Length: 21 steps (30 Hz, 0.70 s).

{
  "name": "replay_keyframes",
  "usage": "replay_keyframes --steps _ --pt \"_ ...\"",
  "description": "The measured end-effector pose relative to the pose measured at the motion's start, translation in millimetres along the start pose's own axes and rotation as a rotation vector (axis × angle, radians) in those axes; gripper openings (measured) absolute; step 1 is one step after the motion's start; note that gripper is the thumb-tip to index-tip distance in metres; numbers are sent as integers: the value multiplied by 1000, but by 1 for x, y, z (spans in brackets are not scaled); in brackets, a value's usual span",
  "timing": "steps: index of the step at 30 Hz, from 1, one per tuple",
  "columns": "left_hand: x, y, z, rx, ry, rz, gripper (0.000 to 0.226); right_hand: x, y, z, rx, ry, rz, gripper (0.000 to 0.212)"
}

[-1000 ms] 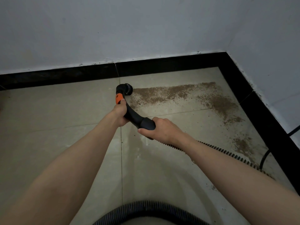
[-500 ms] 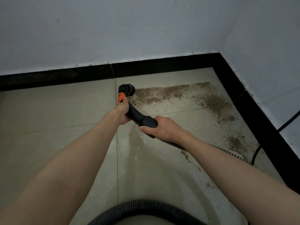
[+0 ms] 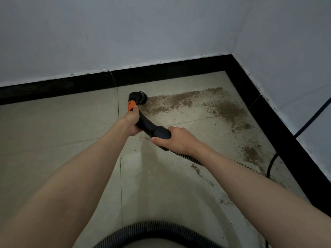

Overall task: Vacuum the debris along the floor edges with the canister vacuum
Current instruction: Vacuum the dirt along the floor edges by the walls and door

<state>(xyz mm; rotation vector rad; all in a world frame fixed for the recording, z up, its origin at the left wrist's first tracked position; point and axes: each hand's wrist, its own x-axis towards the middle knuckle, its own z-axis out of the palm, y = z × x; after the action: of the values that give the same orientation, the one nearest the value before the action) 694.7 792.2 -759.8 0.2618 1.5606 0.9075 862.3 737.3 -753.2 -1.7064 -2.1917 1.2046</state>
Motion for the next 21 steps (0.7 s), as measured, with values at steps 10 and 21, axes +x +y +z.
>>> replay_keyframes --steps 10,21 --pt "1 -3 17 8 -15 6 55 -4 13 -9 4 7 30 55" --pt "1 -9 47 48 -26 20 55 -14 32 -22 -9 18 71 54"
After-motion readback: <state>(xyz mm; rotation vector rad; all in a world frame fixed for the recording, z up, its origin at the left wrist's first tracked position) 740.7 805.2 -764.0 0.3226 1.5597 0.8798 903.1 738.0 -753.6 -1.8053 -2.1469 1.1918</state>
